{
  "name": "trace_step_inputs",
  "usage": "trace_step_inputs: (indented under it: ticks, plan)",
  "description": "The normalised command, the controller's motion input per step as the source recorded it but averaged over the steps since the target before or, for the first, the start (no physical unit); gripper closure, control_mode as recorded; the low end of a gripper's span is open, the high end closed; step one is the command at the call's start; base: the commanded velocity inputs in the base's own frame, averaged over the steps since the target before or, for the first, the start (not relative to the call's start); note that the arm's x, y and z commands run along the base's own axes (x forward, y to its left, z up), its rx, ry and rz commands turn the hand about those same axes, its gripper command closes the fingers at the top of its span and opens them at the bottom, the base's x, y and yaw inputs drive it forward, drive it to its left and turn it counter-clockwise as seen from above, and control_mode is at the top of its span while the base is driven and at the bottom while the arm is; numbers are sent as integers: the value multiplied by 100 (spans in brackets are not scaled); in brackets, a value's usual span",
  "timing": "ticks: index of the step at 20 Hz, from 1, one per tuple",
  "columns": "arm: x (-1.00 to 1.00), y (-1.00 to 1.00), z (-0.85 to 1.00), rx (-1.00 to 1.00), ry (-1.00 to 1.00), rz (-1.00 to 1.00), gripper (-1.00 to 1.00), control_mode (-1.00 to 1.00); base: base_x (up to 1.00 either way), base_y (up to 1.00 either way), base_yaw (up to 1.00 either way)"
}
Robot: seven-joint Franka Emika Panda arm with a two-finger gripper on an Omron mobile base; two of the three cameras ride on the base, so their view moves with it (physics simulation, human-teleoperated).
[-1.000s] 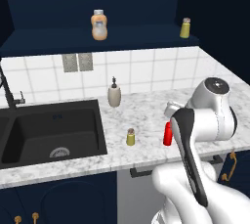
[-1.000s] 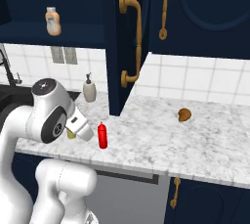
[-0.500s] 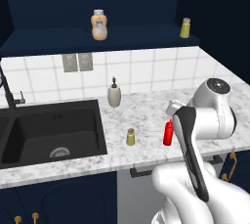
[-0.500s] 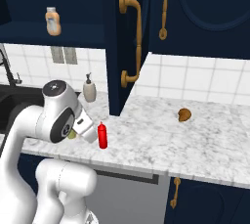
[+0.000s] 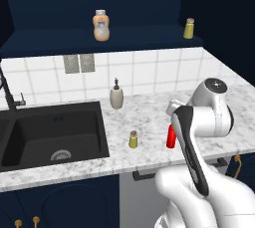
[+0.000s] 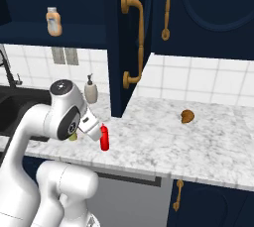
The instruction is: Put the shaker and condiment bottle from the counter next to their counterparts in the cabinet.
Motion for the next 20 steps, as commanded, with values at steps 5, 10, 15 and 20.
trace_step_inputs:
  ticks: [5, 10, 15, 20]
  plan:
    - [26, 0, -17, -2, 0, 0, -100, -100, 0, 0, 0]
    - [25, 0, -23, -6, -2, 0, -100, -100, 0, 0, 0]
    - [22, 0, -24, -4, -3, 0, -100, -100, 0, 0, 0]
    - [24, 0, -17, -2, -1, 0, -100, -100, 0, 0, 0]
